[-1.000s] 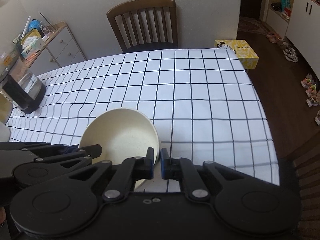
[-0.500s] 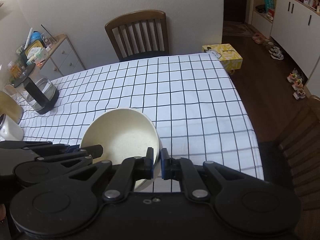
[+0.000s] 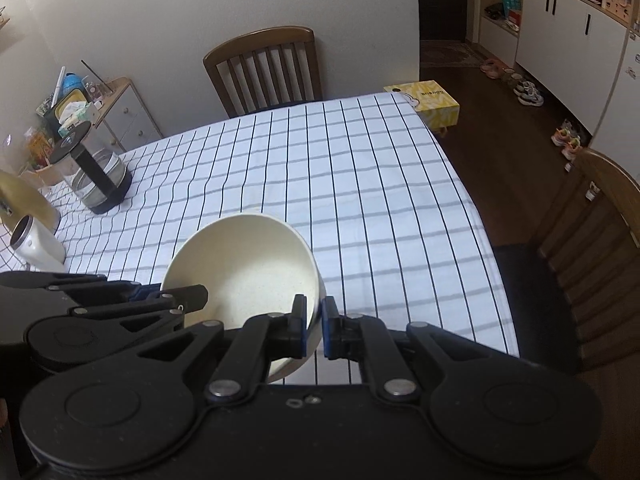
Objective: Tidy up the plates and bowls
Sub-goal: 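Lift the cream bowl with both grippers and carry it over the pink pot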
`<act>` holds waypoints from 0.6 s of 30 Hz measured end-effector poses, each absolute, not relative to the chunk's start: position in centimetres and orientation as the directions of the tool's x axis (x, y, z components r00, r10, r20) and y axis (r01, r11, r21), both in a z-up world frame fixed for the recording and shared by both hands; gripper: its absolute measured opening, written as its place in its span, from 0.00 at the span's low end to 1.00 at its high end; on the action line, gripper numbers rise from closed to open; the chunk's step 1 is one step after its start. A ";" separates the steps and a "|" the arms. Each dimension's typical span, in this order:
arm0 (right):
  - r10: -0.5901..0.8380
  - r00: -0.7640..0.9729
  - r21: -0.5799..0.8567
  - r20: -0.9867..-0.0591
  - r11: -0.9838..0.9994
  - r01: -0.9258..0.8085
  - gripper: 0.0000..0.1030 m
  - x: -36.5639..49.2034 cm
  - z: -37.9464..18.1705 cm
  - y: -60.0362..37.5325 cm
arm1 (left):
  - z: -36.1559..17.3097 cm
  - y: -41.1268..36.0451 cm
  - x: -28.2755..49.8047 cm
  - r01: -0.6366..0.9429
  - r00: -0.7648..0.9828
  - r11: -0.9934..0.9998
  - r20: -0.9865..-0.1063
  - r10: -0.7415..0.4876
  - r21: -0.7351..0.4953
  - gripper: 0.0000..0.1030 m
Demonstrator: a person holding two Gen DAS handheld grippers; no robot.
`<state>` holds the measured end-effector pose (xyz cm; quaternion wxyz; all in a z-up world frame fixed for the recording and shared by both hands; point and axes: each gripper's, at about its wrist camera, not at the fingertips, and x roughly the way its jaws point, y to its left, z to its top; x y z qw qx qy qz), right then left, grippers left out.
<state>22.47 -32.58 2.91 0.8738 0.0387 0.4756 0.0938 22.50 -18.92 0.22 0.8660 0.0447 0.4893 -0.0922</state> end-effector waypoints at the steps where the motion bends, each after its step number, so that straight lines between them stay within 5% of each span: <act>1: 0.199 0.529 0.158 -0.825 0.980 -0.123 0.08 21.8 2.9 -32.7 | 0.2 -19.1 21.9 0.213 0.505 0.977 -0.855 -0.117 -0.009 0.07; 18: 0.192 0.502 0.197 -0.844 0.979 -0.044 0.08 12.1 0.2 -34.6 | -3.0 -21.0 12.8 0.312 0.496 0.950 -0.856 -0.144 0.021 0.08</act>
